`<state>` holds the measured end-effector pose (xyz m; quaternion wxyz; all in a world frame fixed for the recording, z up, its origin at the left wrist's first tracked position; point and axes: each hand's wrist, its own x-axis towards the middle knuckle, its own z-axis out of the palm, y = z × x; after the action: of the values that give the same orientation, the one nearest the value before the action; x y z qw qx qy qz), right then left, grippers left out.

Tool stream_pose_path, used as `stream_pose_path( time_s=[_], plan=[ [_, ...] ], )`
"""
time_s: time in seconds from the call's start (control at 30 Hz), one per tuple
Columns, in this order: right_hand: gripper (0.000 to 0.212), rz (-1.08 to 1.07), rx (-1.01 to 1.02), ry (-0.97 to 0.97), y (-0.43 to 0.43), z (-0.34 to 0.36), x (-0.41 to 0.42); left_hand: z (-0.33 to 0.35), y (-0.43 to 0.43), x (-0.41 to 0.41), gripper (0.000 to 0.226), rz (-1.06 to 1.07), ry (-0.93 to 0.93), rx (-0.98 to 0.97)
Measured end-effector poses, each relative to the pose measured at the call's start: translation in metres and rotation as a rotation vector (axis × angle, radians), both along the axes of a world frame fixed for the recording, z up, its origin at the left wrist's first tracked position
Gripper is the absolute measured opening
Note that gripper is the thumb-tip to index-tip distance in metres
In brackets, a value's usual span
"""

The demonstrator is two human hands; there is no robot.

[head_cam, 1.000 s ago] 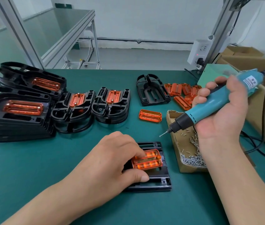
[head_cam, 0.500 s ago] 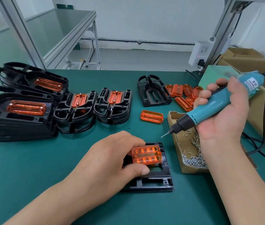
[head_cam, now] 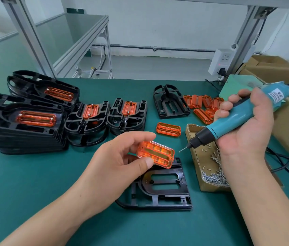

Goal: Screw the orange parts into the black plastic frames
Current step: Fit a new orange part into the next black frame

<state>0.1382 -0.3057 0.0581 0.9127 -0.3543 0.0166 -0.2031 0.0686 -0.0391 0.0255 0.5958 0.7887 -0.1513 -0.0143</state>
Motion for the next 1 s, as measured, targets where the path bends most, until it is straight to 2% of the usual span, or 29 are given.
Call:
stream_pose_path(
  time_s=[0.17,0.33,0.4,0.53,0.73,1.0],
  plan=[
    [0.013,-0.010,0.004,0.000,-0.001,-0.001,0.001,-0.001,-0.004,0.002,0.056,-0.038,-0.063,0.154],
    [0.013,-0.013,0.032,0.003,-0.001,0.000,0.001,0.001,-0.010,0.009,0.025,-0.008,-0.072,0.193],
    [0.013,-0.017,0.041,0.005,-0.002,0.000,0.002,0.004,-0.014,0.011,0.025,-0.054,-0.100,0.236],
    [0.013,-0.018,0.047,0.005,-0.004,0.000,0.003,0.017,-0.031,0.014,0.031,-0.182,-0.188,0.441],
    [0.013,-0.014,0.068,-0.004,-0.006,-0.002,0.006,0.027,-0.062,0.017,0.009,-0.193,-0.198,0.716],
    [0.011,-0.010,0.078,-0.016,-0.007,-0.002,0.007,0.012,-0.054,0.012,0.014,-0.189,-0.430,0.785]
  ],
)
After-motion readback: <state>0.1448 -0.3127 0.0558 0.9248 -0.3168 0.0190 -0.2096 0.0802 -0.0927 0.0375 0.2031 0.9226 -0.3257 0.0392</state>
